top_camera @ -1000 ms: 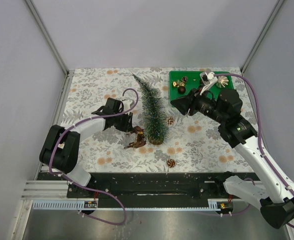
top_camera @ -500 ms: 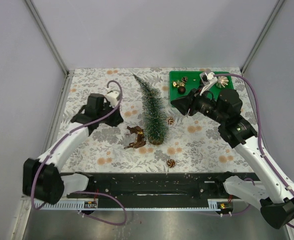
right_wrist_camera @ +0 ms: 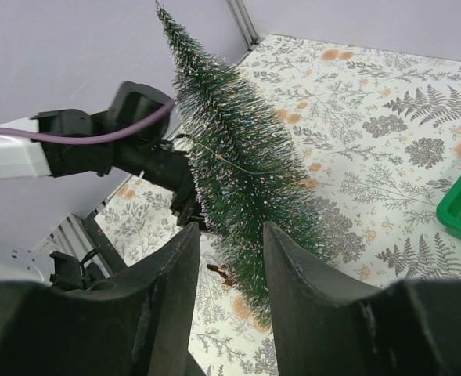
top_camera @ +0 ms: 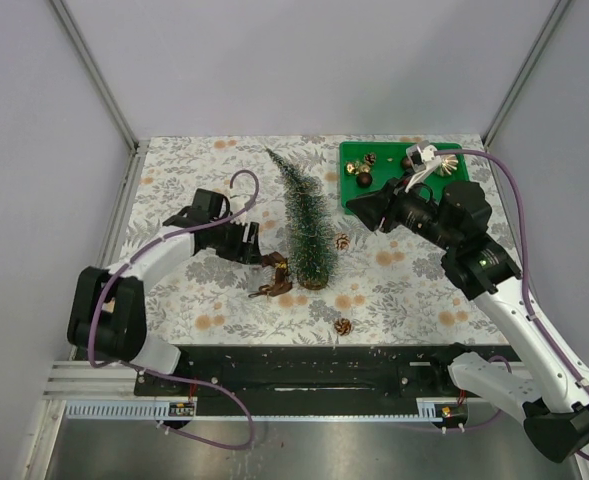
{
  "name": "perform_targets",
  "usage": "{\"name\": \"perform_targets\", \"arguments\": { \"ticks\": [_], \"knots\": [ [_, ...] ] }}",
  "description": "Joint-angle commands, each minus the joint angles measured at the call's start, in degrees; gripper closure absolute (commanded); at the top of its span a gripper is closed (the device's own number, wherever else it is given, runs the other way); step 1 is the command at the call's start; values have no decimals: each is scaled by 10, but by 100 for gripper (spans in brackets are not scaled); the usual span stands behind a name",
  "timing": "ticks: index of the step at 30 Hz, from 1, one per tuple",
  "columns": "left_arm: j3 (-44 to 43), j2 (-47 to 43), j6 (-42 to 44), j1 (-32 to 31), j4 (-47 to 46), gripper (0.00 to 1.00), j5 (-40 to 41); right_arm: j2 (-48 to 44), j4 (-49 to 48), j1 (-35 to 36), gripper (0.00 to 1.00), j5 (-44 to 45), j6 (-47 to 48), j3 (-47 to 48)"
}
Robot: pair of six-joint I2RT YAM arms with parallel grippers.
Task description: Decorate the small christmas tree
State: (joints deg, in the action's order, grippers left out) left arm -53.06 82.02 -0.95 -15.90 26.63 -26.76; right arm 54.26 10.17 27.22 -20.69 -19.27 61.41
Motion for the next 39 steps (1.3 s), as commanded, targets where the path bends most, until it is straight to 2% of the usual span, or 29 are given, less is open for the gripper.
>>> {"name": "perform_targets", "arguments": {
  "ticks": [1, 14, 22, 23, 25, 28, 34, 36, 39],
  "knots": [
    [-51, 44, -31, -12, -12, 33, -21, -8, -5, 4, 54, 14, 6, 0],
    [-107, 148, -61, -28, -41, 35, 15, 8, -19, 4, 54, -4, 8, 0],
    [-100, 172, -61, -32, -40, 38, 41, 5, -19, 4, 55, -3, 19, 0],
    [-100, 175, -60, -33, -40, 42, 39, 5, -19, 5, 54, -3, 20, 0],
    [-103, 178, -56, -35, -41, 58, 37, 3, -22, 4, 55, -3, 20, 0],
    [-100, 177, -49, -39, -40, 69, 36, 0, -19, 4, 55, -1, 20, -1],
    [-75, 148, -34, -39, -32, 73, 36, -5, -21, 4, 55, -1, 20, -6],
    [-65, 132, -30, -39, -32, 78, 36, -3, -20, 4, 55, 0, 20, -8],
    [-59, 112, -22, -39, -21, 100, 30, -2, -22, 4, 56, -1, 17, -9]
  ]
}}
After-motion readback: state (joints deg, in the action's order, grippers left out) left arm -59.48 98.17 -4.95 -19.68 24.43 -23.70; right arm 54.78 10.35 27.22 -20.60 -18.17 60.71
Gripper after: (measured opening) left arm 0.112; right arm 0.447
